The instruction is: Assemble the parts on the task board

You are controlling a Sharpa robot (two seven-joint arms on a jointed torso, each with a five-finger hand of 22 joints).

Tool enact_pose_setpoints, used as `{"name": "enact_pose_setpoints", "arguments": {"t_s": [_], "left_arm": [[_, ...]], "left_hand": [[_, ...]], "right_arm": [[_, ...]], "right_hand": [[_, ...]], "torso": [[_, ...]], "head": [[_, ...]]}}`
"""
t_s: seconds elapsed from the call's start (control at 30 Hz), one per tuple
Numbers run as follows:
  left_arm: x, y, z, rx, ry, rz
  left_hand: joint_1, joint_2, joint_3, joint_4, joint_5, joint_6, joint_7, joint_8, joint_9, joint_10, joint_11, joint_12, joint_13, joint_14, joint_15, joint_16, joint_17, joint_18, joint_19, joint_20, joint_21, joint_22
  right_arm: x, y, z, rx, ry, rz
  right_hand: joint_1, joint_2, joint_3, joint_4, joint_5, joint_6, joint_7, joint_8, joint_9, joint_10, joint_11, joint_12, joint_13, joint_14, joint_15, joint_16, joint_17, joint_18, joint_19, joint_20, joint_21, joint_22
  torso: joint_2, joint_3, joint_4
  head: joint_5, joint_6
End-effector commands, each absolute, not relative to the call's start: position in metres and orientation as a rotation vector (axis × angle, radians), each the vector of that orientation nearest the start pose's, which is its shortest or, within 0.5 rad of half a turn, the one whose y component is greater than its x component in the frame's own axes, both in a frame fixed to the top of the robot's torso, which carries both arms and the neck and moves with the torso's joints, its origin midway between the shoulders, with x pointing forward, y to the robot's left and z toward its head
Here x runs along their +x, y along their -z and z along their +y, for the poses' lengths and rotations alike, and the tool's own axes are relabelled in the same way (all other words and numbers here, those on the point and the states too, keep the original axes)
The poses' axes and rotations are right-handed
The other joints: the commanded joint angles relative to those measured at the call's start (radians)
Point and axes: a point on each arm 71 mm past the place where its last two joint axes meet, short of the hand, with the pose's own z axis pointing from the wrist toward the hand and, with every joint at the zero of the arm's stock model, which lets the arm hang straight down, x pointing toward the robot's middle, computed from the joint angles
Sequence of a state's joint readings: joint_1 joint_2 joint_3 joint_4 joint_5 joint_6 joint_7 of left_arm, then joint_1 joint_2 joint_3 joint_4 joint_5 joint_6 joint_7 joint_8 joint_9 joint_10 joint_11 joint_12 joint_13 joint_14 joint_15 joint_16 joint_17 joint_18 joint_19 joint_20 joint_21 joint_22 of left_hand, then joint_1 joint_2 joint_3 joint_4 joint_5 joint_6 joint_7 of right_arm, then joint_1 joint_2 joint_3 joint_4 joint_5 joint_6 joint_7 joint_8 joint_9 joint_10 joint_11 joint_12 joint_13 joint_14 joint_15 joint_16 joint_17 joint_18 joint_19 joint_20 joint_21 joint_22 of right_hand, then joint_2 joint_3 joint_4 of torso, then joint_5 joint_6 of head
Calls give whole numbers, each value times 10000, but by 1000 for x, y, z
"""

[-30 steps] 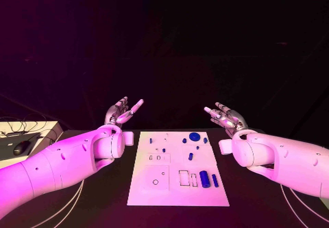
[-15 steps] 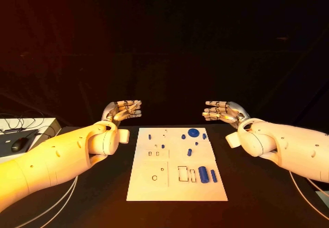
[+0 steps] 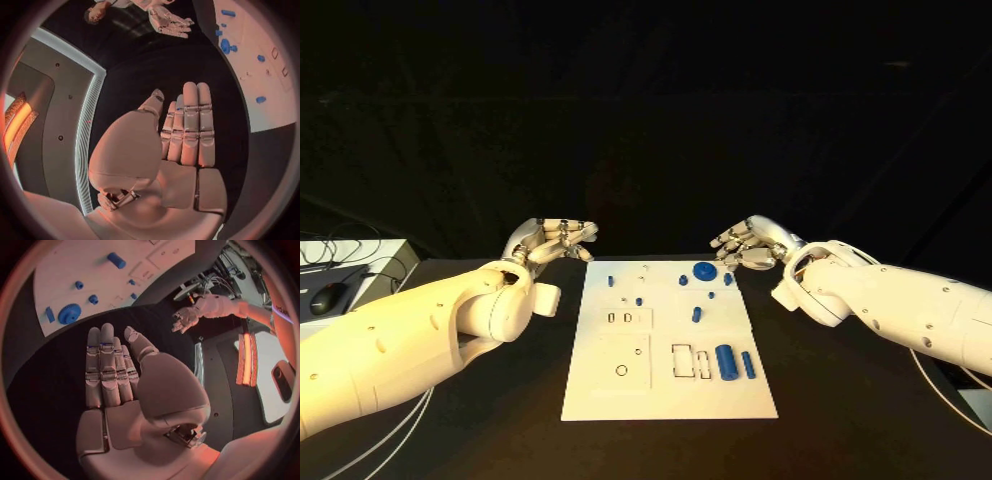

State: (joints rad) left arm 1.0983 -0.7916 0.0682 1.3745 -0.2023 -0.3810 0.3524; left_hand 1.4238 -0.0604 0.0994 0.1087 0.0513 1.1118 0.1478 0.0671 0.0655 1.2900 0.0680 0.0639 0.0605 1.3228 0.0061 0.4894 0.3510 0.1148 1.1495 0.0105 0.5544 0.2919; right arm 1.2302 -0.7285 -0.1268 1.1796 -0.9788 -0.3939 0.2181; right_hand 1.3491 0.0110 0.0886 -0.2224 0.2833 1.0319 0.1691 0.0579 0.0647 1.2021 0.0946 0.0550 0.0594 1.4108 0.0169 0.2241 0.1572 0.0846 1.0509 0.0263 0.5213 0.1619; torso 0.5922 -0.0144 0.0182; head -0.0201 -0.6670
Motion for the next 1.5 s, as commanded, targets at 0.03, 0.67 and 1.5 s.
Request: {"name": "enact_pose_setpoints", "arguments": {"t_s": [0.03, 0.67, 1.5], "left_arm": [[504, 195, 226, -9876, 14019, 14169], [489, 172, 221, -9641, 14799, 14224], [487, 171, 219, -9532, 14867, 14462]], "left_hand": [[-73, 61, -29, -45, -12, -73, -7, -35, -11, -165, 85, -37, 0, -459, 68, 42, 181, -192, -361, 10, 92, 102], [-216, 110, -223, -150, -15, -214, 18, -29, -9, -363, 168, -32, 1, -594, 179, -595, 110, -196, -843, 154, 144, 86], [-262, 150, -450, -171, -16, -327, 66, -29, -8, -503, 219, -32, 2, -498, 215, -896, 161, -175, -821, 200, 90, -98]], "right_arm": [[541, 207, -239, -270, -6380, 16125], [559, 189, -208, -2104, -4911, 15007], [559, 200, -196, -3901, -3426, 15855]], "right_hand": [[-182, -430, -32, -213, 259, 609, -208, 82, 52, 742, -316, 56, 48, 1008, -599, 3334, 1956, 145, 1588, -860, 1692, 990], [-670, -991, 1047, -254, 1032, 697, -289, 46, 62, 833, -378, 73, 70, 541, -612, 6691, 5157, 87, 4194, -913, 8538, 10139], [-219, -1536, 650, 960, 710, 873, -323, 48, 71, -903, 49, 66, 35, 172, -304, 7784, 3701, 486, 4259, -564, 7418, 9866]], "torso": [[252, -68, 121], [843, -340, 573], [1217, -522, 826]], "head": [[-122, 44], [-518, 171], [-783, 192]]}}
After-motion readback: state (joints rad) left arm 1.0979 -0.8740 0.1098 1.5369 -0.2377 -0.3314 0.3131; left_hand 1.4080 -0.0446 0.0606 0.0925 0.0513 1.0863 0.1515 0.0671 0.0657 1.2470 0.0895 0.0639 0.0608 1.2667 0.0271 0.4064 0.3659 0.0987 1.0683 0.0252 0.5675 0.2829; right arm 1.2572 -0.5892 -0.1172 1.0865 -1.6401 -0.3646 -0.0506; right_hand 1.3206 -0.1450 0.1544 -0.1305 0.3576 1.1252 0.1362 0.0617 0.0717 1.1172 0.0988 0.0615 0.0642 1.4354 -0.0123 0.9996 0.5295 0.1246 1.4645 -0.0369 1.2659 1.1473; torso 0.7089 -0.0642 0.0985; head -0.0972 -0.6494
